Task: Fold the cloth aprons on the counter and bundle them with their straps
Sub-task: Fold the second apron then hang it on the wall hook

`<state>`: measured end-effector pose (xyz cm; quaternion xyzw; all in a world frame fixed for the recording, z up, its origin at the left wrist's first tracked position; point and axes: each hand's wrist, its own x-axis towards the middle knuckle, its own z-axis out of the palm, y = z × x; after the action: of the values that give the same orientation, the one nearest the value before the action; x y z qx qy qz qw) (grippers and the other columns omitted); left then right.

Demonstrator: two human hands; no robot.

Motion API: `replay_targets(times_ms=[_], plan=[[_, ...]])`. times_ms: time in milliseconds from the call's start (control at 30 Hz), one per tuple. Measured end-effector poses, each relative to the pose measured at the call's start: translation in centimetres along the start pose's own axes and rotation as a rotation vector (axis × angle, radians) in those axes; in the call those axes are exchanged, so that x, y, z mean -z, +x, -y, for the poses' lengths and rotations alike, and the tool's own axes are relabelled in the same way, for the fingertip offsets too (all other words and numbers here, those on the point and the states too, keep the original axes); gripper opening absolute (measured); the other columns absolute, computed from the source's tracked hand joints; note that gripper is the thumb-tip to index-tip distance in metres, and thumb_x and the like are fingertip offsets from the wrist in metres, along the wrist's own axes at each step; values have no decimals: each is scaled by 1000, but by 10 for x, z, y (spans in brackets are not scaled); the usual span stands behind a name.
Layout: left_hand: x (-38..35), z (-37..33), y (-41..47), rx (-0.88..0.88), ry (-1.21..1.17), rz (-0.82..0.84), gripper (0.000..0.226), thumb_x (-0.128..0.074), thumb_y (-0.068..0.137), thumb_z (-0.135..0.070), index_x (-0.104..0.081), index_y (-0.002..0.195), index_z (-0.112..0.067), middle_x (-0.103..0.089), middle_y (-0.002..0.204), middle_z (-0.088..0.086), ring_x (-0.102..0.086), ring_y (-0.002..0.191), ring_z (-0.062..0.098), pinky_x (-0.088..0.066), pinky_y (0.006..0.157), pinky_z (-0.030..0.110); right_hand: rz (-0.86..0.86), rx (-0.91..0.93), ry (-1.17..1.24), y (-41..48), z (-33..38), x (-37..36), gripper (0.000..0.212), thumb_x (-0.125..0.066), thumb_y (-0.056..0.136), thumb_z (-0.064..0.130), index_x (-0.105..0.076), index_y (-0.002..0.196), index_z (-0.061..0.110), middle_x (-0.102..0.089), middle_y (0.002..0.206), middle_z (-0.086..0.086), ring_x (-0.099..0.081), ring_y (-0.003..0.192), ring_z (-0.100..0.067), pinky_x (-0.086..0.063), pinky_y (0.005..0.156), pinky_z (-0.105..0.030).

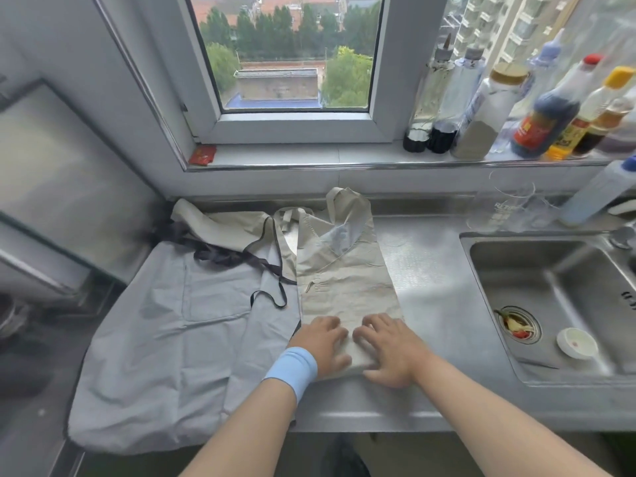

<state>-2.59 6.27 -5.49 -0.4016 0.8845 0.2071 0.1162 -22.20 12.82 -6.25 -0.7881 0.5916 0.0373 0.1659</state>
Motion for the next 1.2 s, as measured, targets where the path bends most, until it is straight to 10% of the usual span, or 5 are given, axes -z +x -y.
replay_targets(times_ms=[167, 433, 633, 800, 1200], plan=[[-6, -5, -17, 35, 67, 147, 86, -65, 78, -56, -26, 149, -27, -8, 162, 1, -5, 149, 25, -14, 119, 44, 131, -39, -46, -13, 1, 2, 54, -46, 93, 35, -43, 145, 18, -30, 158, -4, -32, 143, -25, -37, 109, -40], [39, -14, -32, 197, -186, 296, 23, -57, 89, -27, -69, 103, -12, -66, 98, 11, -57, 86, 26, -47, 79, 31, 203, -248, 186, -18, 15, 52, 37, -48, 97, 36, -47, 64, 19, -59, 75, -4, -54, 77, -25, -34, 60, -32], [73, -3, -33, 310, -495, 351, 28, -71, 84, -27, -69, 108, -14, -52, 71, -4, -50, 61, 12, -47, 55, 24, 531, -377, 515, -21, 0, 94, 17, -82, 71, 35, -69, 74, 24, -65, 77, 4, -65, 74, -17, -55, 62, -29], [68, 23, -9, 295, -639, -3, 10, -74, 79, -30, -66, 75, -26, -56, 63, -8, -53, 64, 12, -42, 59, 22, 237, -403, 609, 3, -23, 101, 8, -70, 73, 17, -65, 70, 22, -56, 68, 6, -52, 62, -11, -39, 50, -19], [58, 68, 61, 400, -258, -169, 39, -63, 83, -22, -57, 121, -28, -52, 124, -2, -45, 121, 21, -43, 98, 35, 42, -389, 83, 95, -50, 54, 32, -50, 88, 20, -60, 118, 29, -61, 119, 1, -55, 113, -25, -39, 93, -36]])
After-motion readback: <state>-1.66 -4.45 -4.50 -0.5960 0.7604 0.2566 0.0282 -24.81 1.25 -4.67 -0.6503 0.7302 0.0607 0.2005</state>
